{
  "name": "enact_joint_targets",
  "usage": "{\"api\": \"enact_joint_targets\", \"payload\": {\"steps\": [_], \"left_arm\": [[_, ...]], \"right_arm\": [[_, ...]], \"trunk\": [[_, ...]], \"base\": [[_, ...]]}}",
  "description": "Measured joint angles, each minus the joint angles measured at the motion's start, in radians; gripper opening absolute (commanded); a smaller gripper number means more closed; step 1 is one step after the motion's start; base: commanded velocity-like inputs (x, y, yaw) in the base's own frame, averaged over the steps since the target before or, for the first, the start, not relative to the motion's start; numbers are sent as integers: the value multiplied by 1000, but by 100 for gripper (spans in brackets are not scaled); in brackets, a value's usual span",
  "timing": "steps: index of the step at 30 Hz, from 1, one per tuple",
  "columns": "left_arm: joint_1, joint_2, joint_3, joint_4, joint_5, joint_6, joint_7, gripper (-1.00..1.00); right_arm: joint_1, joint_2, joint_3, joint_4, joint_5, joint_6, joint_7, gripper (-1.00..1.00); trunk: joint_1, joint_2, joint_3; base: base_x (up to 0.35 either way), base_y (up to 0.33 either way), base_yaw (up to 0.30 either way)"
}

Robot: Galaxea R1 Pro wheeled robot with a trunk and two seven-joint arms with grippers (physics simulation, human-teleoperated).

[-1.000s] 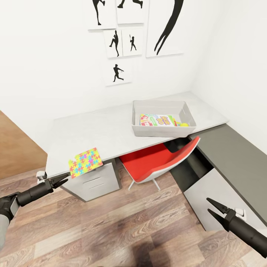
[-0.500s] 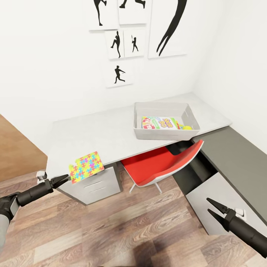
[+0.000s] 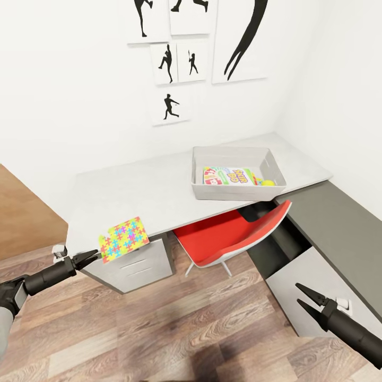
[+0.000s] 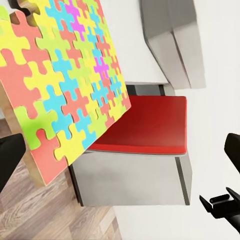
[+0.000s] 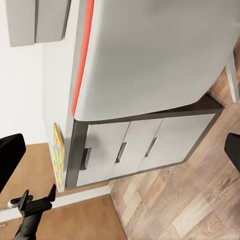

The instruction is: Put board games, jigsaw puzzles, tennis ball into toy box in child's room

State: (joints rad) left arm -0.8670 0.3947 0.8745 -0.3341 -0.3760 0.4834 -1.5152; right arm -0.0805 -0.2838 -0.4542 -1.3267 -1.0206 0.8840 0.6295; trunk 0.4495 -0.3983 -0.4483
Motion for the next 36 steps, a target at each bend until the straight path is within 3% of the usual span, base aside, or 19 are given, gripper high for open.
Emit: {"api": "enact_joint_targets", "payload": {"steps": [33,36], "left_arm": [[0,2,0,0,0,6,-1,100],[0,2,0,0,0,12,-1,100]], "right_arm": [[0,0,0,0,0,0,0,100],[0,0,-1,0,0,0,0,100]], "trunk": [[0,0,0],[11,-21,-9]], "base": [[0,0,0],[0,0,0]]}}
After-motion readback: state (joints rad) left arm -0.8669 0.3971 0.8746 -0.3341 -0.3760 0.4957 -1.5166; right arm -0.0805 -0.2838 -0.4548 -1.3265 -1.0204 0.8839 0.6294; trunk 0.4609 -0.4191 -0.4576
